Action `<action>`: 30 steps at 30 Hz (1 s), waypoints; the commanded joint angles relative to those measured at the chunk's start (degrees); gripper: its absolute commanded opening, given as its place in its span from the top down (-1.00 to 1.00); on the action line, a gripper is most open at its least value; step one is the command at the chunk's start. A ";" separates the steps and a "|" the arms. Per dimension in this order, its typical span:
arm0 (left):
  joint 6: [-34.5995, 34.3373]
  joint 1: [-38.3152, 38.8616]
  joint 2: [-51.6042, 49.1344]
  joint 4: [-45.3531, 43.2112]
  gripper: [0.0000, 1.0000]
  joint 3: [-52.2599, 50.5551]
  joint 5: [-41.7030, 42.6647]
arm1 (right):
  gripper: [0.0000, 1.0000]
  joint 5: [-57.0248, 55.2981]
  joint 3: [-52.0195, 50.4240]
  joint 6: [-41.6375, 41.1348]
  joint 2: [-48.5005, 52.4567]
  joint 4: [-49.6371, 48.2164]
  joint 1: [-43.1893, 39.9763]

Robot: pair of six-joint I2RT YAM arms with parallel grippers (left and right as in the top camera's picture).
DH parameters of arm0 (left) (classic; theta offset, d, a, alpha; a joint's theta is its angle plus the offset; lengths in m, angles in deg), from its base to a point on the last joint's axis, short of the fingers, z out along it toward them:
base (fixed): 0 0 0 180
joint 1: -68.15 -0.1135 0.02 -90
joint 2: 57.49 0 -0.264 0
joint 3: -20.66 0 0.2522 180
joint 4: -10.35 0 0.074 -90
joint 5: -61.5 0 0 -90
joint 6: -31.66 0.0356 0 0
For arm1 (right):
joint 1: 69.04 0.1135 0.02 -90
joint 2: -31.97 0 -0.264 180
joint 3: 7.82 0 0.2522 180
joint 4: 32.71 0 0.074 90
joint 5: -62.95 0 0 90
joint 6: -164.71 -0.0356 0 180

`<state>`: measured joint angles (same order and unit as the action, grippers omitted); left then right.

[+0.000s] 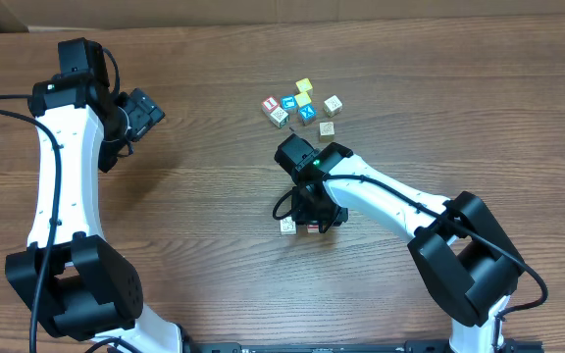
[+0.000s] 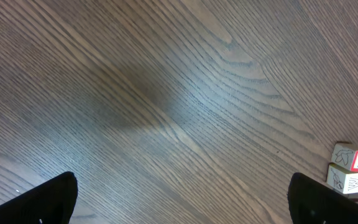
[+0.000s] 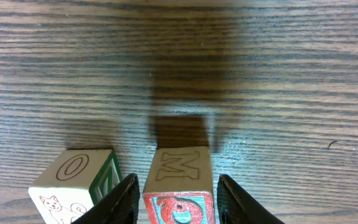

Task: Flip 3 blocks
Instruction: 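Rotate the red-O block and place it beside the cat block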

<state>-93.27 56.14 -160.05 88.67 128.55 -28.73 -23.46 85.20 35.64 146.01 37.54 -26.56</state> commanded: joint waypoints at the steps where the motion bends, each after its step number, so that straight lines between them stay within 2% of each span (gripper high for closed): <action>1: 0.46 0.02 -0.42 -0.07 -1.00 0.90 -0.35 | 0.13 -0.26 0.02 -0.31 -1.18 -0.09 0.20; 10: 0.46 0.02 -0.42 -0.07 -0.99 0.92 -0.35 | -0.01 -0.28 3.67 0.31 -3.69 2.01 -1.81; 12: 0.46 0.02 -0.42 -0.09 -1.00 0.90 -0.35 | -0.13 0.07 3.76 0.37 -4.31 2.47 -2.78; 14: 0.46 0.02 -0.42 -0.07 -1.00 0.90 -0.35 | -0.17 2.05 3.76 2.51 -4.72 2.56 -4.07; 15: 0.46 0.02 -0.42 -0.07 -1.00 0.90 -0.35 | -0.11 3.61 3.76 3.82 -4.74 2.58 -4.83; 16: 0.46 0.02 -0.42 -0.07 -1.00 0.92 -0.35 | 0.07 4.61 3.74 4.66 -4.74 2.82 -5.51; 19: 0.46 0.02 -0.42 -0.09 -1.00 0.90 -0.35 | 0.82 5.01 3.37 5.01 -4.74 4.48 -7.76; 20: 0.46 0.02 -0.42 -0.09 -1.00 0.90 -0.35 | 0.93 5.07 3.06 5.01 -4.74 4.83 -8.39; 30: 0.46 0.02 -0.42 -0.09 -0.99 0.90 -0.35 | 0.93 5.09 -4.24 4.70 -4.72 2.49 -8.70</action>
<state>-93.27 56.14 -160.05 88.67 128.55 -28.73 -18.93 83.06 40.21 142.79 41.19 -35.78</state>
